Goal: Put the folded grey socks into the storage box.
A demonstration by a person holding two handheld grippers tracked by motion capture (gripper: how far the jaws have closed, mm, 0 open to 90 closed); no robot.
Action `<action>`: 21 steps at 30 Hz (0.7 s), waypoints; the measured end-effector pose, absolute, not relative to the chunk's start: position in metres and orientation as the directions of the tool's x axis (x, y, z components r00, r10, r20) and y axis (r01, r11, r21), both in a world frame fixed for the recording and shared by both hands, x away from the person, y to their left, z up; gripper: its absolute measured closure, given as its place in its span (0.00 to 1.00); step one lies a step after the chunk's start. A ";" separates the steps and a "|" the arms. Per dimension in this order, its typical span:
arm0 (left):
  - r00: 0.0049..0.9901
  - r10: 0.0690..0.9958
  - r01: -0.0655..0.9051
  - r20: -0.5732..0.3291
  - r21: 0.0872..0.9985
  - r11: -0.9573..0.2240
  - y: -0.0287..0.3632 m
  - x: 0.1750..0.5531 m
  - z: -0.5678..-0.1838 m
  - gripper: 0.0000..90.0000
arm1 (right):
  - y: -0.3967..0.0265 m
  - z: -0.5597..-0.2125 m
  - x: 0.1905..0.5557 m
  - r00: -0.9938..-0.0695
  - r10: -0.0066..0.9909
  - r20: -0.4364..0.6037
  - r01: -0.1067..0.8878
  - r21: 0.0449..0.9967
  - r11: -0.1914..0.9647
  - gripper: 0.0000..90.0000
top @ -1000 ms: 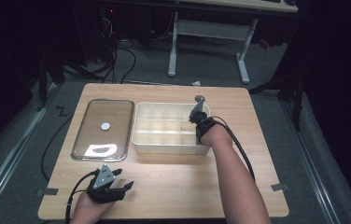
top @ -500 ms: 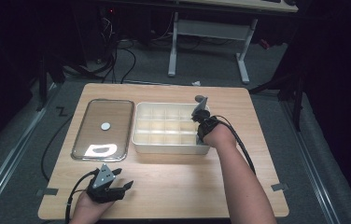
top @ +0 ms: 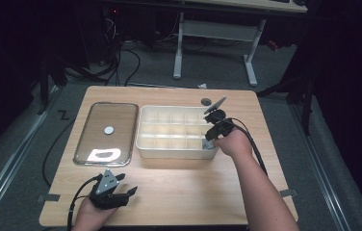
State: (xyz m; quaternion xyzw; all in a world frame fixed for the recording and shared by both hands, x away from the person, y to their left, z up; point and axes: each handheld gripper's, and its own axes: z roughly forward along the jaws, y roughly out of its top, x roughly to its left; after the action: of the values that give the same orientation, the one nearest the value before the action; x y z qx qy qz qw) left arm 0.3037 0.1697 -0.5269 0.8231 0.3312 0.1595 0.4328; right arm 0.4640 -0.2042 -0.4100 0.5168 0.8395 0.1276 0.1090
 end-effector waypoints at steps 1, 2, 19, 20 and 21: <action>0.730 0.682 0.412 -0.030 0.816 -0.405 0.170 0.304 -0.527 0.37 | -0.206 -0.408 0.461 -0.438 0.898 -0.046 0.832 0.357 0.424 0.69; 0.728 0.685 0.410 -0.030 0.820 -0.399 0.171 0.304 -0.527 0.37 | -0.208 -0.407 0.455 -0.431 0.901 -0.053 0.822 0.390 0.416 0.68; 0.733 0.680 0.401 -0.020 0.820 -0.409 0.167 0.305 -0.527 0.36 | -0.225 -0.404 0.410 -0.426 0.903 -0.059 0.735 0.559 0.384 0.56; 0.736 0.676 0.402 -0.023 0.819 -0.410 0.166 0.304 -0.527 0.36 | -0.226 -0.402 0.400 -0.447 0.891 -0.081 0.720 0.559 0.412 0.53; 0.736 0.676 0.402 -0.023 0.819 -0.410 0.166 0.304 -0.527 0.36 | -0.226 -0.402 0.400 -0.447 0.891 -0.081 0.720 0.559 0.412 0.53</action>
State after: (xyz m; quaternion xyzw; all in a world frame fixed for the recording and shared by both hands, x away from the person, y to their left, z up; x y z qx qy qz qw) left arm 0.3041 0.1663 -0.5274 0.8247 0.3270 0.1580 0.4337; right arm 0.3999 -0.2264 -0.4020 0.4915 0.8191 0.2291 0.1868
